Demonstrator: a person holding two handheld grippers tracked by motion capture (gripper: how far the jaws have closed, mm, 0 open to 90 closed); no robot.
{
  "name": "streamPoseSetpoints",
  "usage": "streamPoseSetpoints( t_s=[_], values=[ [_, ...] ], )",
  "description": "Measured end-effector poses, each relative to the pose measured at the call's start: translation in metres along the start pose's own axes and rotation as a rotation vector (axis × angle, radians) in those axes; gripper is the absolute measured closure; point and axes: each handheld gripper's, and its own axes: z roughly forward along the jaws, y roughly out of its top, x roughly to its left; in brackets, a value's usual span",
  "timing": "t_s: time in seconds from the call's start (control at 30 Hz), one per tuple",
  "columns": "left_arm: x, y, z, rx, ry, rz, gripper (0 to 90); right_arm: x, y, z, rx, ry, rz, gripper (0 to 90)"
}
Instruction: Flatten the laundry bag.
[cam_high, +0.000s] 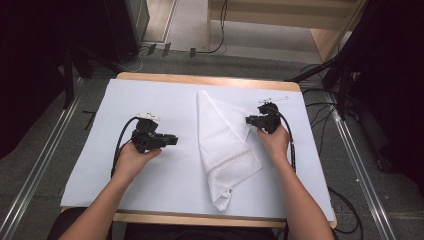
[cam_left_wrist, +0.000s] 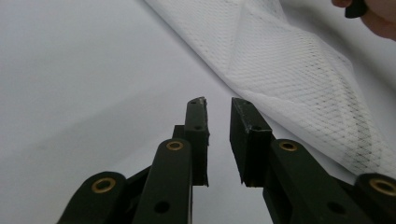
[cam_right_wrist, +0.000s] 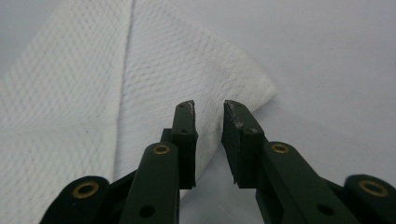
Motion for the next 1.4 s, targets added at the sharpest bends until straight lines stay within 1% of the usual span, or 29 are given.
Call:
streamPoseSetpoints(
  t_s=[0.03,0.1,0.13,0.17,0.2,0.23,0.33,0.37,0.4,0.43,0.47,0.5,0.53,0.6,0.63,0.7,0.77,0.87,0.97,1.0,1.03,1.07,1.1,1.13,1.17,1.27,1.33,1.37,1.4],
  values=[
    [0.0,0.0,0.0,-0.002,0.003,0.001,75.5,0.002,-0.001,-0.005,-0.006,0.001,-0.001,75.0],
    [0.003,0.002,0.0,-0.001,0.005,0.0,73.6,0.006,-0.004,-0.015,-0.013,0.005,-0.019,75.0],
    [0.003,0.002,0.0,-0.001,0.005,0.0,73.2,0.006,-0.004,-0.015,-0.013,0.005,-0.019,75.0],
    [0.004,0.003,0.0,-0.001,0.007,0.003,72.3,0.011,-0.009,-0.024,-0.018,0.019,-0.033,74.9],
    [0.005,0.003,0.0,0.0,0.009,0.002,71.1,0.014,-0.012,-0.029,-0.017,0.014,-0.04,75.0],
    [0.006,0.003,0.0,0.001,0.01,0.005,71.1,0.014,-0.012,-0.029,-0.017,0.014,-0.04,75.0],
    [0.008,0.005,0.001,-0.001,0.02,0.011,67.9,0.021,-0.02,-0.039,-0.02,0.034,-0.047,74.9],
    [0.009,0.005,0.001,-0.001,0.021,0.013,66.3,0.027,-0.027,-0.042,-0.013,0.047,-0.044,74.9],
    [0.009,0.005,0.001,-0.001,0.02,0.011,66.3,0.027,-0.027,-0.042,-0.013,0.047,-0.044,74.9],
    [0.011,0.006,0.002,-0.004,0.017,0.013,65.3,0.029,-0.029,-0.043,-0.013,0.048,-0.056,74.9],
    [0.012,0.007,0.002,-0.005,0.018,0.009,64.2,0.035,-0.036,-0.044,0.001,0.053,-0.064,74.8],
    [0.013,0.007,0.003,-0.007,0.016,0.01,64.2,0.035,-0.036,-0.044,0.001,0.053,-0.064,74.8],
    [0.014,0.008,0.003,-0.007,0.016,0.011,62.4,0.04,-0.044,-0.043,0.01,0.06,-0.072,74.8],
    [0.016,0.009,0.004,-0.007,0.02,0.016,62.2,0.042,-0.046,-0.042,0.016,0.062,-0.074,74.7],
    [0.017,0.01,0.005,-0.009,0.023,0.016,61.9,0.045,-0.048,-0.041,0.029,0.064,-0.073,74.3],
    [0.019,0.011,0.006,-0.011,0.025,0.014,61.0,0.051,-0.054,-0.035,0.055,0.054,-0.103,73.3],
    [0.021,0.012,0.006,-0.015,0.022,0.013,60.8,0.052,-0.054,-0.035,0.058,0.057,-0.103,72.9],
    [0.022,0.015,0.007,-0.017,0.026,0.015,60.0,0.052,-0.058,-0.033,0.075,0.046,-0.091,70.6],
    [0.024,0.016,0.007,-0.019,0.028,0.017,59.7,0.052,-0.06,-0.032,0.073,0.043,-0.096,70.4],
    [0.025,0.017,0.007,-0.02,0.029,0.01,59.5,0.052,-0.061,-0.031,0.079,0.04,-0.104,70.3],
    [0.026,0.017,0.007,-0.021,0.03,0.007,59.2,0.053,-0.063,-0.031,0.072,0.036,-0.1,70.4],
    [0.027,0.018,0.007,-0.022,0.032,0.006,59.0,0.054,-0.063,-0.03,0.068,0.024,-0.109,72.3],
    [0.028,0.018,0.007,-0.026,0.031,0.001,59.0,0.054,-0.063,-0.03,0.068,0.024,-0.109,72.3],
    [0.028,0.018,0.007,-0.025,0.031,-0.001,58.9,0.056,-0.064,-0.03,0.064,-0.002,-0.135,78.3],
    [0.029,0.018,0.007,-0.026,0.032,-0.001,58.9,0.056,-0.064,-0.03,0.064,-0.002,-0.135,78.3],
    [0.029,0.018,0.006,-0.024,0.033,0.0,58.8,0.058,-0.064,-0.03,0.07,-0.047,-0.162,88.5],
    [0.029,0.018,0.007,-0.022,0.036,0.003,58.8,0.058,-0.063,-0.03,0.071,-0.048,-0.156,89.8],
    [0.029,0.018,0.007,-0.021,0.034,0.001,58.7,0.056,-0.061,-0.03,0.083,-0.034,-0.139,90.0],
    [0.03,0.018,0.007,-0.023,0.033,0.0,58.7,0.056,-0.061,-0.03,0.083,-0.034,-0.139,90.0]
  ],
)
